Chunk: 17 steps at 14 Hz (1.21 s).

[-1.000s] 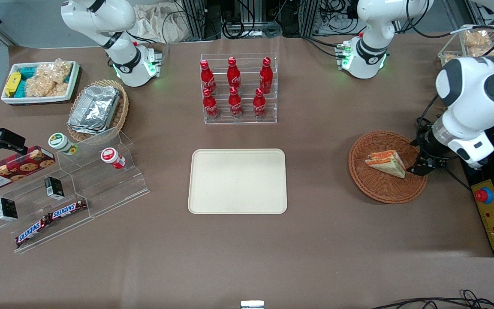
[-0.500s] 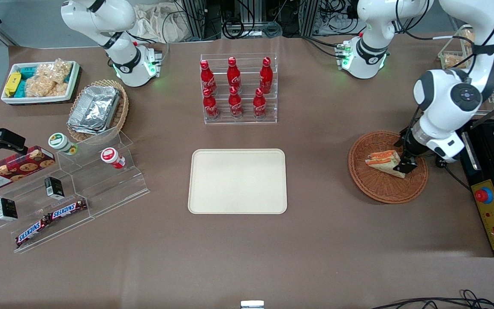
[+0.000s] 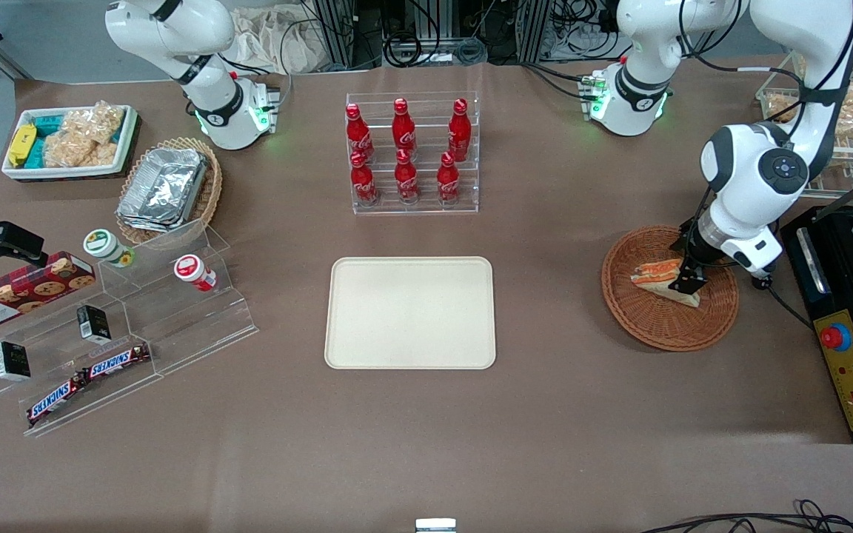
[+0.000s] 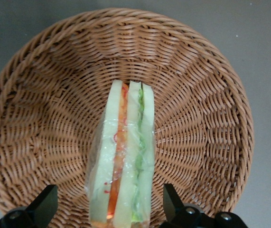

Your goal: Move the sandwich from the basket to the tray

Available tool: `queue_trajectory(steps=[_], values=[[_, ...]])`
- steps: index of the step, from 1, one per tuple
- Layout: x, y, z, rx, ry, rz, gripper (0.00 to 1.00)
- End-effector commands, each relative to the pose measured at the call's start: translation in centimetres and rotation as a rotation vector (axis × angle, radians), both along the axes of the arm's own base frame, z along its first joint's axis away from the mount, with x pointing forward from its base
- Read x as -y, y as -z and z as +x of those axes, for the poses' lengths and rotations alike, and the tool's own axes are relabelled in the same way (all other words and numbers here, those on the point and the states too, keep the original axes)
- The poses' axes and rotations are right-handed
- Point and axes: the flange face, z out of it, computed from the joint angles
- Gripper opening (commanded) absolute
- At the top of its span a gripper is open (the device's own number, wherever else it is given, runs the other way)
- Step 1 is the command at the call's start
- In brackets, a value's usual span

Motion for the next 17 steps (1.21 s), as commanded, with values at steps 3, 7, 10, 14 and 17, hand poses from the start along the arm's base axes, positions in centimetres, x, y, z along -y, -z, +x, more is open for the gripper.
queue_trajectory(steps=[3, 7, 10, 14, 17], values=[[0.2, 2.2, 0.8, 0.073, 0.0, -0.012, 0.52], [0.3, 1.5, 1.2, 0.088, 0.032, -0.006, 0.0], [0.1, -1.2, 1.8, 0.12, 0.097, 0.014, 0.0], [0.1, -10.1, 7.5, -0.036, 0.16, 0.031, 0.0], [0.9, -20.5, 11.6, -0.138, 0.224, 0.025, 0.0]])
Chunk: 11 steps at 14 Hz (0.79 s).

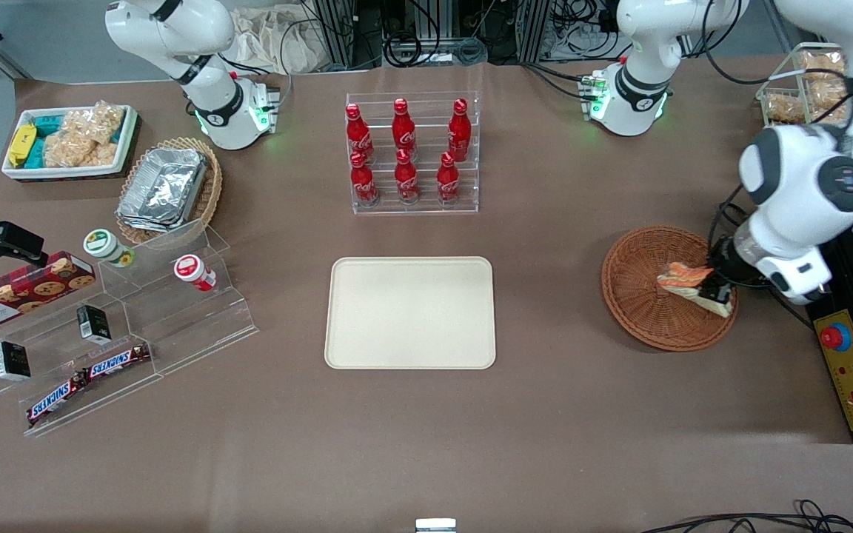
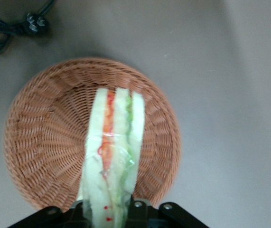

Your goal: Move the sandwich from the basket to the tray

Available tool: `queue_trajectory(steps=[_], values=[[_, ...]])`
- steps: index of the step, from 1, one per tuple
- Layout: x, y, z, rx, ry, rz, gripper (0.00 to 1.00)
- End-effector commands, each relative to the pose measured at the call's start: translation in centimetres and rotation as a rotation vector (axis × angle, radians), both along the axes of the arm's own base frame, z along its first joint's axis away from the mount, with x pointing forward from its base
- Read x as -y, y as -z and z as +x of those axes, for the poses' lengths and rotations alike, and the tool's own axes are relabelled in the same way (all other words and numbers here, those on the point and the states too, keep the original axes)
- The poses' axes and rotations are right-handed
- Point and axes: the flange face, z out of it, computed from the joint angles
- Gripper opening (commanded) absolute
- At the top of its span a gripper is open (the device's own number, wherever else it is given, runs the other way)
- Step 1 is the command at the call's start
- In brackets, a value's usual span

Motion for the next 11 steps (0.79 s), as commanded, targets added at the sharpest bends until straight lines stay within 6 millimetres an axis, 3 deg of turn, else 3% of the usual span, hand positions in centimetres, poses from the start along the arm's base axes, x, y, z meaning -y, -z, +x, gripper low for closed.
queue_trajectory(steps=[1, 3, 4, 5, 8, 11], values=[[1.7, -9.6, 3.4, -0.074, 0.117, -0.006, 0.0], [5.2, -15.6, 3.3, -0.08, 0.294, -0.019, 0.0], [7.9, -18.0, 3.0, -0.05, 0.395, -0.024, 0.0], [10.1, -19.1, 2.8, -0.027, 0.478, -0.03, 0.0], [19.2, -18.9, 0.7, -0.028, 0.749, -0.055, 0.0], [28.0, -16.0, -1.3, -0.072, 0.894, -0.09, 0.0]])
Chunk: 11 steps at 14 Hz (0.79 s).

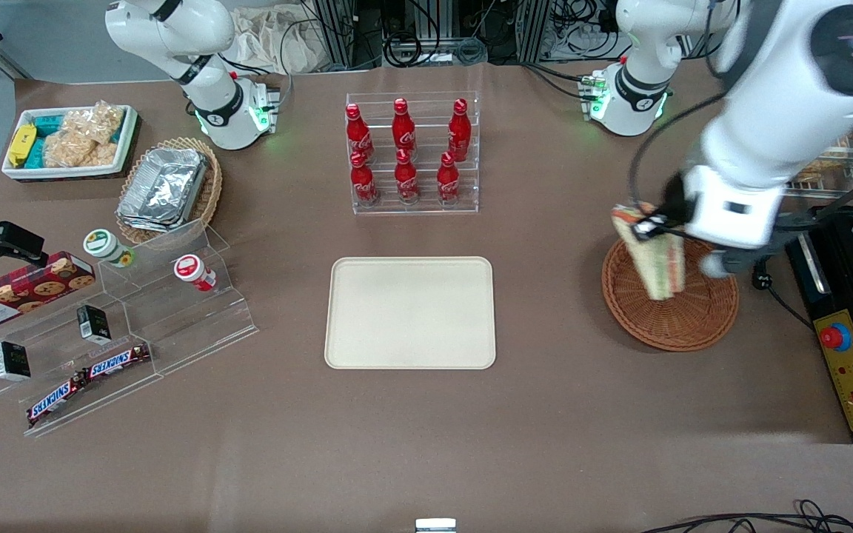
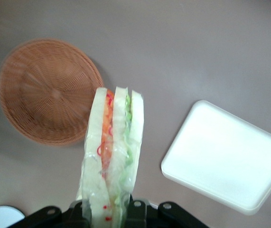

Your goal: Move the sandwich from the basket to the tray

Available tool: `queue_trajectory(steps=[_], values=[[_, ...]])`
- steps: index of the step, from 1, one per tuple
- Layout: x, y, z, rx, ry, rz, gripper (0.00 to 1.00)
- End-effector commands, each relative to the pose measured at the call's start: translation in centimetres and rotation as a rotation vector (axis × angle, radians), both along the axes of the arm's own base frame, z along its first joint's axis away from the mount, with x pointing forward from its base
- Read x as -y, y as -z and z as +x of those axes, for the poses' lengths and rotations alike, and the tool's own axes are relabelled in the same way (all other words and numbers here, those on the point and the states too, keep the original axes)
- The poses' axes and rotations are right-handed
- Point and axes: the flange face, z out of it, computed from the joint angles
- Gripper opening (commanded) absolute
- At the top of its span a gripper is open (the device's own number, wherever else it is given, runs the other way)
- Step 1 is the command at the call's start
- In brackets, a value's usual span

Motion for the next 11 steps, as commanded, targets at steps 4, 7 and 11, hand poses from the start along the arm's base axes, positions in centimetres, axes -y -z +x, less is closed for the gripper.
queue_trajectory(steps=[4, 7, 11], values=[[14.2, 8.3, -1.5, -0.065, 0.238, -0.066, 0.0], [20.0, 14.8, -2.7, -0.071, 0.324, -0.056, 0.0], [22.8, 23.0, -1.5, -0.021, 0.349, -0.04, 0.0]])
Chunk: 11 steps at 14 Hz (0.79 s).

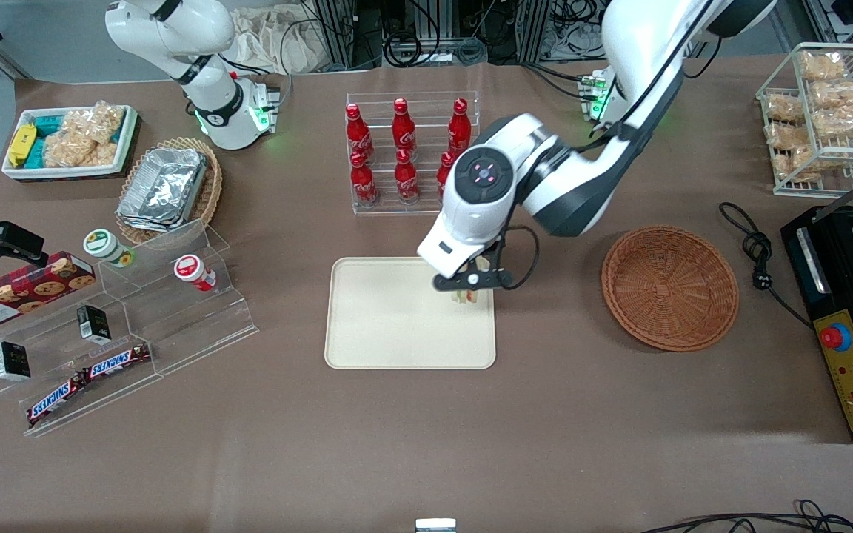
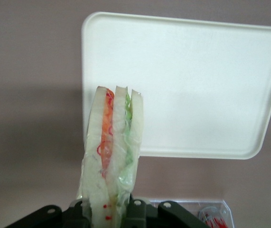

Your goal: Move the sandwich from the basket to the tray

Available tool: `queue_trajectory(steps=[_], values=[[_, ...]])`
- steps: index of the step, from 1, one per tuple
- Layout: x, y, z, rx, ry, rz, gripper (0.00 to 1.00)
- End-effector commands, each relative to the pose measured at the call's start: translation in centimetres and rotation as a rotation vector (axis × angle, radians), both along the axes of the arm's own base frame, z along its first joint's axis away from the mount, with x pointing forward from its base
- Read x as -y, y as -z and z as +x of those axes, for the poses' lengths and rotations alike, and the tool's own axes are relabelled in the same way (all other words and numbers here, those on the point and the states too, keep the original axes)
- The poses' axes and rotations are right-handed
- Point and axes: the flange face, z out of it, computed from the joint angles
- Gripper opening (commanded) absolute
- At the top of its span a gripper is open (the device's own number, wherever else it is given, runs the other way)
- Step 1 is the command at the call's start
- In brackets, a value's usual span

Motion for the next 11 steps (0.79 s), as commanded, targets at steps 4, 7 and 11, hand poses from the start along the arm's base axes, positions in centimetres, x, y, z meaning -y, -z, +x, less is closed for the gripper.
queue_trajectory(steps=[4, 7, 11], values=[[0.2, 9.4, 4.0, 0.123, -0.016, 0.031, 0.0], [-0.4, 12.7, 5.0, 0.162, -0.007, 0.027, 0.0], [-0.1, 12.6, 5.0, 0.167, -0.016, 0.02, 0.99]])
